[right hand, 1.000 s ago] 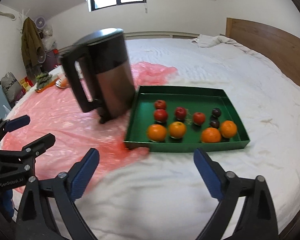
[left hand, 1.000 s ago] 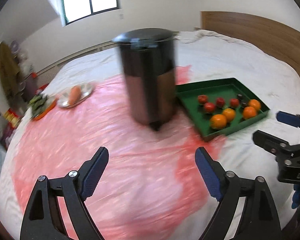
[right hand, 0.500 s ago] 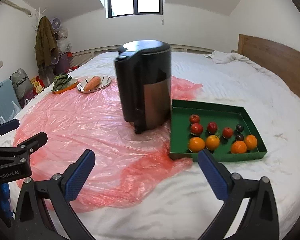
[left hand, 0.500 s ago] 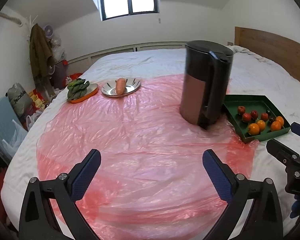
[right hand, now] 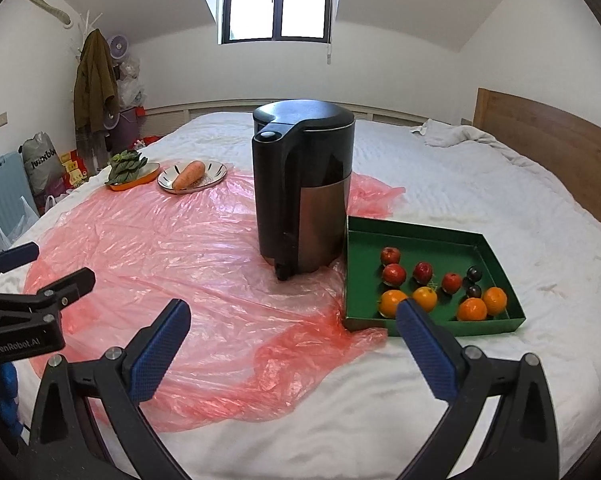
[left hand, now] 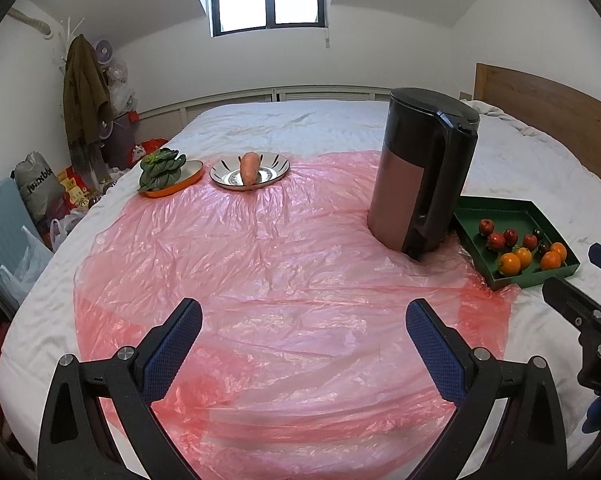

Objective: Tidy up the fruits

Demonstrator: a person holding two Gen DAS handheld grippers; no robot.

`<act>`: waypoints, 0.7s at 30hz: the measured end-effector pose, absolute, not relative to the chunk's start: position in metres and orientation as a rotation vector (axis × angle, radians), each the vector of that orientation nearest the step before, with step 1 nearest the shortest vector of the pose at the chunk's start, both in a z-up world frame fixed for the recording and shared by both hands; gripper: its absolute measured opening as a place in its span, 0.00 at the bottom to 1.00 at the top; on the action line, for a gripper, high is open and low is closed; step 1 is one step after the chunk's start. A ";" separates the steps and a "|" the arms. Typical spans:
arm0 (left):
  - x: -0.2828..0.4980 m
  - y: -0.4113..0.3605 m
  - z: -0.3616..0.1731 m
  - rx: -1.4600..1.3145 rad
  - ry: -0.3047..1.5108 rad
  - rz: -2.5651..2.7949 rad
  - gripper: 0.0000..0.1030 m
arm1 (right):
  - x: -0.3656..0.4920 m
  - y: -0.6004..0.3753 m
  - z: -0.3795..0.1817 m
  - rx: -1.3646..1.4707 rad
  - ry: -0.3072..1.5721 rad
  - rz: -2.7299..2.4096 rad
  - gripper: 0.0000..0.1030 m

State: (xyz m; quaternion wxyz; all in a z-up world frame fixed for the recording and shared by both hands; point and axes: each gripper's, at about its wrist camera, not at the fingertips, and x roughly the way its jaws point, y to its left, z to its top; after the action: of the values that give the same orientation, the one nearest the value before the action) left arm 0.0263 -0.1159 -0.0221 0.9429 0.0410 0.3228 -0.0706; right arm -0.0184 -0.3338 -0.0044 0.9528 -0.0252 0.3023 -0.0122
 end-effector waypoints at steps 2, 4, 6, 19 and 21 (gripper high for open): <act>0.026 -0.115 -0.021 0.082 0.655 -0.144 0.97 | -0.019 -0.333 -0.006 -0.058 0.621 -0.030 1.00; 0.025 -0.114 -0.018 0.080 0.652 -0.146 0.97 | -0.019 -0.334 -0.007 -0.056 0.624 -0.033 1.00; 0.025 -0.114 -0.017 0.080 0.649 -0.148 0.97 | -0.019 -0.336 -0.008 -0.051 0.627 -0.036 1.00; 0.023 -0.111 -0.015 0.076 0.645 -0.157 0.98 | -0.020 -0.338 -0.007 -0.044 0.619 -0.048 1.00; 0.023 -0.111 -0.015 0.076 0.644 -0.159 0.98 | -0.019 -0.339 -0.008 -0.046 0.621 -0.050 1.00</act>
State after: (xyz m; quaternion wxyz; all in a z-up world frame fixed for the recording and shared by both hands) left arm 0.0232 -0.1105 -0.0145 0.9448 0.0373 0.3160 -0.0778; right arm -0.0194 -0.3389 -0.0077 0.9516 -0.0226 0.3055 -0.0246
